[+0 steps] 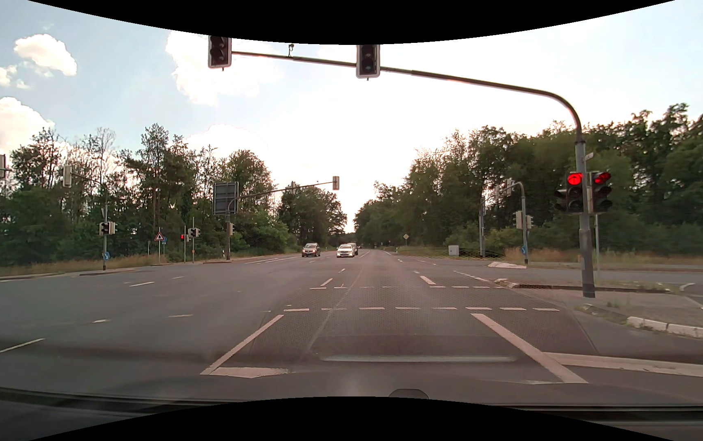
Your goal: Follow the waypoints while adhering to traffic rules and regulations
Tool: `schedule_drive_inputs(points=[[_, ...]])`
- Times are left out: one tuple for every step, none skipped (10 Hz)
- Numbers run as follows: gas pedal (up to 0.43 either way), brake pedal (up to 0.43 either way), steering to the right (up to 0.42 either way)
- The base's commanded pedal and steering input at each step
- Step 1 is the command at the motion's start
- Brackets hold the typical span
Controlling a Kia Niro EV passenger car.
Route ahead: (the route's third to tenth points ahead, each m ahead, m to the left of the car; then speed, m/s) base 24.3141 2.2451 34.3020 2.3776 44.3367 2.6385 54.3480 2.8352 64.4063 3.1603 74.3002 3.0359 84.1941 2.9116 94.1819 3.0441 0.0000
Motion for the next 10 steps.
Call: schedule_drive_inputs(points=[[0.0, 0.311, -0.008], [0.0, 0.311, -0.008], [0.0, 0.305, -0.008], [0.0, 0.305, -0.008], [0.0, 0.311, -0.008], [0.0, 0.305, -0.008], [0.0, 0.311, -0.008], [0.0, 0.311, -0.008], [0.0, 0.305, -0.008], [0.0, 0.311, -0.008]])
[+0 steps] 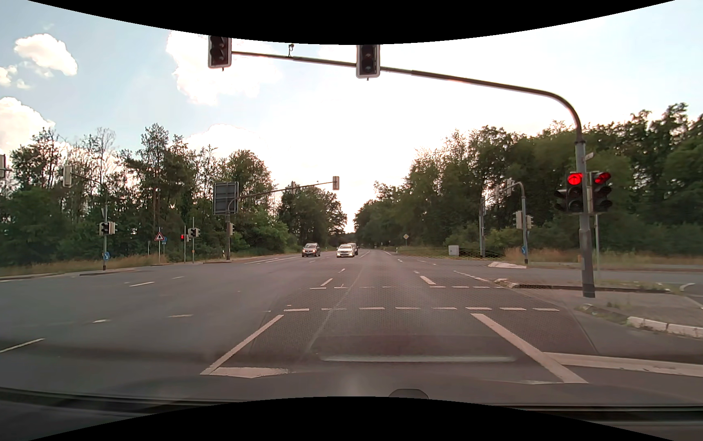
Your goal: Follow the waypoints while adhering to traffic rules and regulations
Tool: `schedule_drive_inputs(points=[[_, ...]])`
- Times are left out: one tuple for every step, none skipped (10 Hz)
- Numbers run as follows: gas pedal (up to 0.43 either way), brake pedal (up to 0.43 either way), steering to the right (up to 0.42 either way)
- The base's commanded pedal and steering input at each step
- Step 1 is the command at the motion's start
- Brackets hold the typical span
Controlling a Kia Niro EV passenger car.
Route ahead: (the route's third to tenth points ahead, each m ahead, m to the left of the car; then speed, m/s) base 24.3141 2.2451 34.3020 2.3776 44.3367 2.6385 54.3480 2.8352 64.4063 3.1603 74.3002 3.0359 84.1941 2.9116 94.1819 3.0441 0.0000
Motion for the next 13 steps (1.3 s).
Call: schedule_drive_inputs(points=[[0.0, 0.311, -0.008], [0.0, 0.305, -0.008], [0.0, 0.311, -0.008], [0.0, 0.311, -0.008], [0.0, 0.311, -0.008], [0.0, 0.305, -0.008], [0.0, 0.311, -0.008], [0.0, 0.311, -0.008], [0.0, 0.311, -0.008], [0.0, 0.305, -0.008], [0.0, 0.305, -0.008], [0.0, 0.311, -0.008], [0.0, 0.305, -0.008]])
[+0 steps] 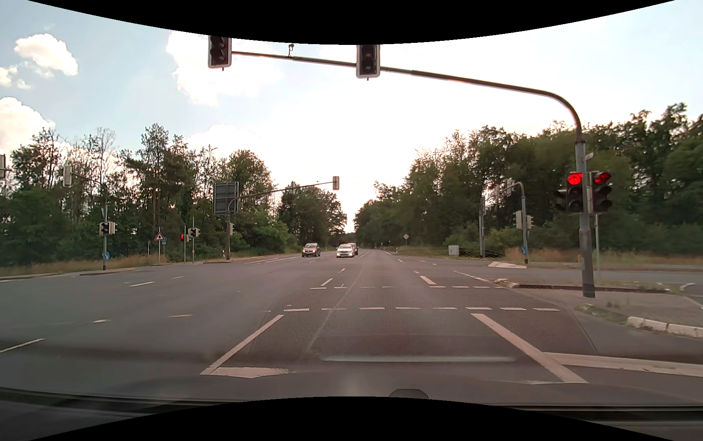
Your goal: Follow the waypoints while adhering to traffic rules and regulations
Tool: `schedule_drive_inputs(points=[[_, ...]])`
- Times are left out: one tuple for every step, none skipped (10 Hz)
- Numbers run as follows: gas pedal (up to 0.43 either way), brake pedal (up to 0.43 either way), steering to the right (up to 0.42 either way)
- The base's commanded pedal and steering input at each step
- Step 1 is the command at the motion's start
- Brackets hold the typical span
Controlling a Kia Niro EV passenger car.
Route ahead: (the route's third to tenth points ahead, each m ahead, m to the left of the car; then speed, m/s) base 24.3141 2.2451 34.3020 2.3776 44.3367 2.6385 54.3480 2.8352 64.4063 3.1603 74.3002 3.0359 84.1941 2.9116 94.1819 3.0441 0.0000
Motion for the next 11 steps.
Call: schedule_drive_inputs(points=[[0.0, 0.305, -0.008], [0.0, 0.311, -0.008], [0.0, 0.305, -0.008], [0.0, 0.311, -0.008], [0.0, 0.311, -0.008], [0.0, 0.311, -0.008], [0.0, 0.311, -0.008], [0.0, 0.305, -0.008], [0.0, 0.311, -0.008], [0.0, 0.311, -0.008], [0.0, 0.311, -0.008]])
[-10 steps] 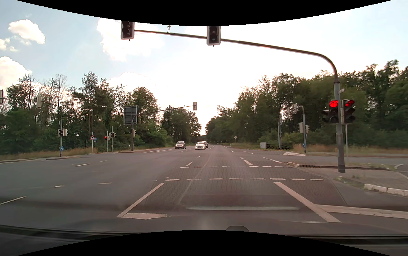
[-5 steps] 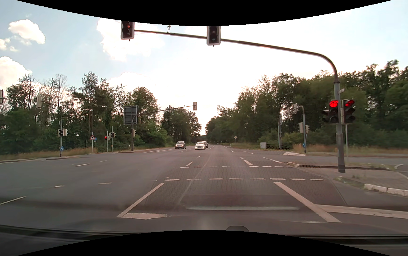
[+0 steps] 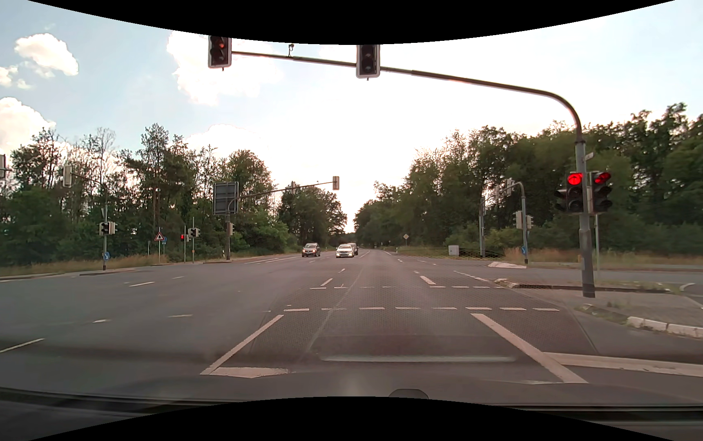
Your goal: Follow the waypoints while adhering to traffic rules and regulations
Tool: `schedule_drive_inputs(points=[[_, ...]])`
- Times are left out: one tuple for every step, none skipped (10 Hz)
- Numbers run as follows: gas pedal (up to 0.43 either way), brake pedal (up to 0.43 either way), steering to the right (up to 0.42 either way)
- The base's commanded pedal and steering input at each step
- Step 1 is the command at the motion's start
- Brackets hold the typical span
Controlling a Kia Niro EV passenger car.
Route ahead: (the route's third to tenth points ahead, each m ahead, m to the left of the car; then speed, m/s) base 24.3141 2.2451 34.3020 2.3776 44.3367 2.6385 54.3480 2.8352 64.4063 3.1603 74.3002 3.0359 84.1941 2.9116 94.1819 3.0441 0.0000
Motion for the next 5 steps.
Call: schedule_drive_inputs(points=[[0.0, 0.311, -0.008], [0.0, 0.305, -0.008], [0.0, 0.311, -0.008], [0.0, 0.305, -0.008], [0.0, 0.311, -0.008]])
